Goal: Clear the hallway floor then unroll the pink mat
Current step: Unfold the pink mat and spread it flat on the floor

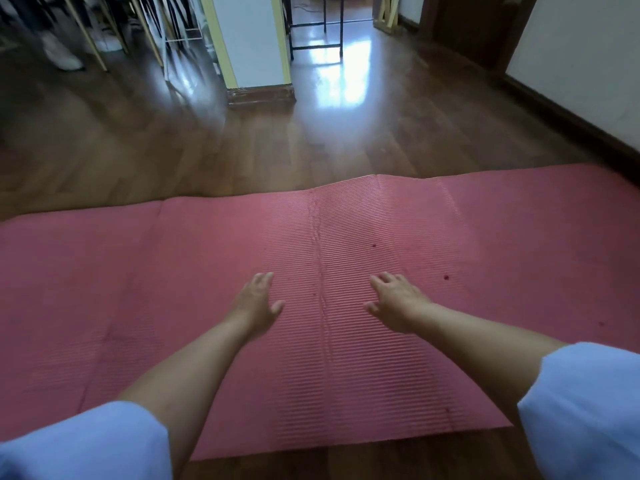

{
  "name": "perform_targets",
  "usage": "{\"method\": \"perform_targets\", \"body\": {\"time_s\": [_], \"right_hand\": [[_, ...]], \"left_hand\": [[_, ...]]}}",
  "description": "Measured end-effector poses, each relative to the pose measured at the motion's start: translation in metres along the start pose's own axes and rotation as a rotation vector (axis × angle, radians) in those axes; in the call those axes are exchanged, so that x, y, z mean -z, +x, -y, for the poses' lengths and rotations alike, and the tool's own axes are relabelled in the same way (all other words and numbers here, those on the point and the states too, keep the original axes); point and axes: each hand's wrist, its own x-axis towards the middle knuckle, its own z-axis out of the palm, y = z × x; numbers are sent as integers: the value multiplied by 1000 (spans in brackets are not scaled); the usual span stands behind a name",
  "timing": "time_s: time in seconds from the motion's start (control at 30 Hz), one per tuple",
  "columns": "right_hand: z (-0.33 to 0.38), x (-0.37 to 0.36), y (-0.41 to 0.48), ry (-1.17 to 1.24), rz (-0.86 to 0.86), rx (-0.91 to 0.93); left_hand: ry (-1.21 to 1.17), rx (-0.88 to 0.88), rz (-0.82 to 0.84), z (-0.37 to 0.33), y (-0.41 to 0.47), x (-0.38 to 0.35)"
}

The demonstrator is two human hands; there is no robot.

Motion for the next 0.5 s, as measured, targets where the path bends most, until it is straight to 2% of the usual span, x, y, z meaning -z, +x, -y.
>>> {"method": "perform_targets", "body": {"time_s": [0.1, 0.27, 0.5], "right_hand": [[19, 9, -2, -2, -12, 34], [47, 16, -8, -24, 18, 78], [116, 28, -15, 18, -69, 162]], "left_hand": [[22, 78, 1, 8, -3, 12], [90, 269, 126, 55, -31, 20], [177, 446, -20, 106, -60, 66]]}}
